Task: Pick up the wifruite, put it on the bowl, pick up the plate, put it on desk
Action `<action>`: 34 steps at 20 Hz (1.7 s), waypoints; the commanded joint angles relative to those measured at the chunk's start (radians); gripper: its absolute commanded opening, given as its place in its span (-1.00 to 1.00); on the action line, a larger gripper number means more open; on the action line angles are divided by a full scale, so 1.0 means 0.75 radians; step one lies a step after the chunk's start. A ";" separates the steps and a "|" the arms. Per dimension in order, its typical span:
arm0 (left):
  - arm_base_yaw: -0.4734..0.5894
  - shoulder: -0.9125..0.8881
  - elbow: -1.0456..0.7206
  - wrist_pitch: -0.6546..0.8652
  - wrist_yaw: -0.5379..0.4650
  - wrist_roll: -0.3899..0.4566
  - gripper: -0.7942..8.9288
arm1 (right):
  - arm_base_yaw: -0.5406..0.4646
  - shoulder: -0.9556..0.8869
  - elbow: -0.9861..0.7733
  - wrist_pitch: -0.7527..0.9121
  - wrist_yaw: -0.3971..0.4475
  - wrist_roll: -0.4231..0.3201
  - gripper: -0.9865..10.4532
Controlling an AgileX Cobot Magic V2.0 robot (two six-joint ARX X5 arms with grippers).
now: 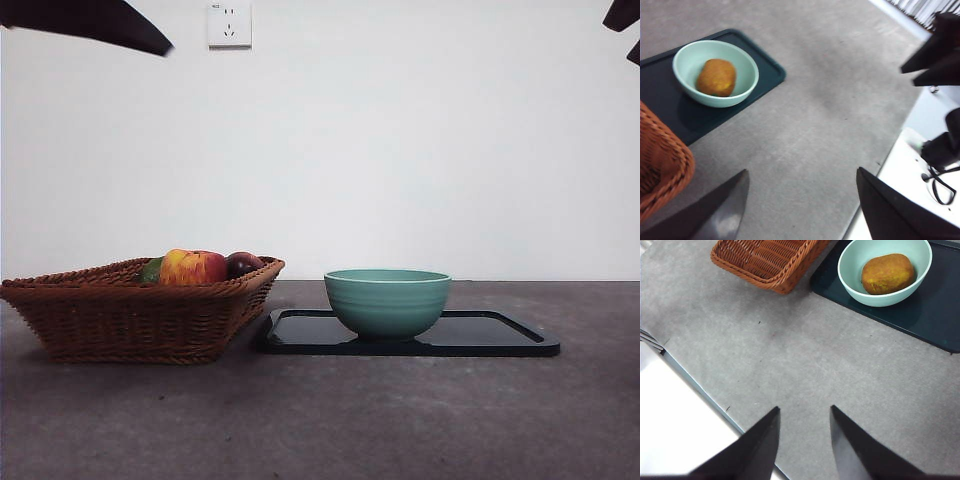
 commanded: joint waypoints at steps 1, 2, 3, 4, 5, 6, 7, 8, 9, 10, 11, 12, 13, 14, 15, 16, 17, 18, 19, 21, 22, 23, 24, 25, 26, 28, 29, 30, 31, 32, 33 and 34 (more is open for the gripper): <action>-0.009 0.116 0.111 0.018 -0.010 0.024 -0.13 | 0.007 0.009 0.008 0.012 -0.006 -0.015 -0.55; -0.009 0.185 0.166 0.020 -0.013 0.043 -0.13 | 0.007 0.009 0.008 0.012 -0.006 -0.015 -0.55; -0.009 0.249 0.217 0.018 -0.017 0.063 -0.13 | 0.007 0.009 0.008 0.012 -0.006 -0.015 -0.55; -0.009 0.322 0.276 0.019 -0.024 0.084 -0.13 | 0.007 0.009 0.008 0.012 -0.006 -0.016 -0.55; -0.009 0.398 0.340 0.017 -0.026 0.110 -0.13 | 0.007 0.009 0.008 0.012 -0.006 -0.015 -0.55; -0.009 0.474 0.406 0.017 -0.026 0.130 -0.13 | 0.007 0.009 0.008 0.012 -0.006 -0.015 -0.55; -0.009 0.551 0.474 0.018 -0.026 0.140 -0.13 | 0.007 0.009 0.008 0.012 -0.006 -0.015 -0.55; -0.009 0.628 0.541 0.017 -0.026 0.159 -0.13 | 0.007 0.009 0.008 0.012 -0.006 -0.015 -0.55; -0.009 0.706 0.607 0.018 -0.027 0.168 -0.13 | 0.007 0.009 0.008 0.012 -0.006 -0.015 -0.55; -0.009 0.778 0.668 0.018 -0.027 0.182 -0.13 | 0.007 0.009 0.008 0.012 -0.006 -0.015 -0.55; -0.009 0.849 0.727 0.018 -0.030 0.194 -0.13 | 0.007 0.009 0.008 0.012 -0.006 -0.015 -0.55; -0.009 0.916 0.780 0.019 -0.034 0.202 -0.13 | 0.007 0.009 0.008 0.012 -0.006 -0.016 -0.55; -0.009 0.981 0.831 0.018 -0.036 0.216 -0.13 | 0.007 0.009 0.008 0.012 -0.006 -0.016 -0.55; -0.009 1.039 0.875 0.018 -0.037 0.230 -0.13 | 0.007 0.009 0.008 0.012 -0.006 -0.016 -0.55; -0.010 1.098 0.916 0.020 -0.037 0.245 -0.13 | 0.007 0.009 0.008 0.012 -0.006 -0.016 -0.55; -0.010 1.145 0.948 0.018 -0.038 0.260 -0.13 | 0.007 0.009 0.008 0.012 -0.006 -0.016 -0.55; -0.011 1.197 0.979 0.021 -0.057 0.278 -0.13 | 0.007 0.009 0.008 0.012 -0.006 -0.016 -0.55; -0.011 1.237 1.004 0.020 -0.070 0.294 -0.13 | 0.007 0.009 0.008 0.012 -0.006 -0.016 -0.55; -0.011 1.277 1.026 0.024 -0.079 0.307 -0.13 | 0.007 0.009 0.008 0.011 -0.006 -0.016 -0.55; -0.014 1.335 1.036 0.061 -0.083 0.322 -0.13 | 0.007 0.009 0.008 0.011 -0.006 -0.015 -0.55; -0.017 1.355 1.036 0.077 -0.087 0.333 -0.13 | 0.007 0.009 0.008 0.011 -0.006 -0.015 -0.55; -0.021 1.377 1.036 0.087 -0.094 0.345 -0.13 | 0.007 0.009 0.008 0.012 -0.006 -0.015 -0.55; -0.027 1.396 1.036 0.090 -0.099 0.364 -0.13 | 0.007 0.009 0.008 0.011 -0.006 -0.015 -0.55; -0.035 1.418 1.036 0.095 -0.102 0.378 -0.13 | 0.007 0.009 0.008 0.011 -0.006 -0.015 -0.55; -0.040 1.434 1.036 0.098 -0.102 0.392 -0.13 | 0.007 0.009 0.008 0.011 -0.005 -0.015 -0.55; -0.056 1.468 1.036 0.110 -0.106 0.429 -0.13 | 0.007 0.009 0.008 0.011 -0.006 -0.015 -0.55; -0.067 1.484 1.036 0.117 -0.125 0.452 -0.13 | 0.007 0.009 0.008 0.010 -0.006 -0.015 -0.55; -0.073 1.492 1.036 0.117 -0.160 0.476 -0.13 | 0.007 0.009 0.008 0.009 -0.006 -0.014 -0.55; -0.083 1.504 1.036 0.117 -0.196 0.504 -0.13 | 0.007 0.009 0.008 0.006 -0.006 -0.012 -0.55; -0.088 1.510 1.036 0.117 -0.208 0.520 -0.13 | 0.007 0.009 0.008 0.003 -0.006 -0.011 -0.55; -0.091 1.520 1.036 0.119 -0.209 0.531 -0.13 | 0.007 0.009 0.008 0.001 -0.006 -0.011 -0.55; -0.094 1.527 1.036 0.118 -0.209 0.541 -0.13 | 0.007 0.009 0.008 0.001 -0.006 -0.011 -0.55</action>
